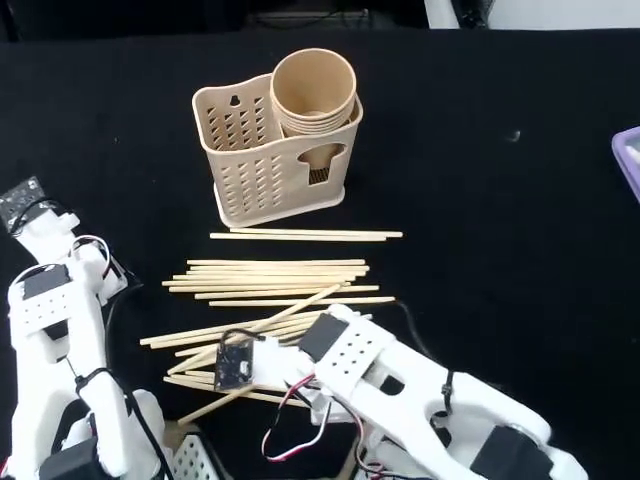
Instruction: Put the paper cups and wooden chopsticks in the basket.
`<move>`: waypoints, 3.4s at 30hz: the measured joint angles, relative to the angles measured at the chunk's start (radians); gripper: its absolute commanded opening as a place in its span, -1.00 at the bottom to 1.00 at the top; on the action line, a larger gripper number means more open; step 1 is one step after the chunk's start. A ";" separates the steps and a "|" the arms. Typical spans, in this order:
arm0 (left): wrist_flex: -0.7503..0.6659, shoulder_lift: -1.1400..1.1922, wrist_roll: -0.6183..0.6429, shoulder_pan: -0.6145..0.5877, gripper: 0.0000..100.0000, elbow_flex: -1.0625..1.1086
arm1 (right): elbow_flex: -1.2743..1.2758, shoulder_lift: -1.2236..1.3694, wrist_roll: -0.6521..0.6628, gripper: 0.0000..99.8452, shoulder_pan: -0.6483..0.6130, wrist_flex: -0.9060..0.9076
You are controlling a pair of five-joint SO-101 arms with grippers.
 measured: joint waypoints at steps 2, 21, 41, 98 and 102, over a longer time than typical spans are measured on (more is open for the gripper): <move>0.000 0.000 0.000 -0.005 -0.73 0.000 | 0.002 0.015 0.028 -0.65 0.002 -0.025; 0.000 0.000 0.000 -0.005 -0.73 0.000 | 0.055 0.080 0.282 -0.98 0.450 -0.186; 0.000 0.000 0.000 -0.005 -0.73 0.000 | -0.443 -0.009 0.766 -0.98 1.148 0.371; 0.000 0.000 0.009 -0.005 -0.73 0.000 | -0.775 0.173 -0.654 -0.98 0.425 -0.908; 0.000 0.000 0.009 -0.005 -0.73 0.000 | -0.775 0.155 -0.654 -0.98 0.425 -0.858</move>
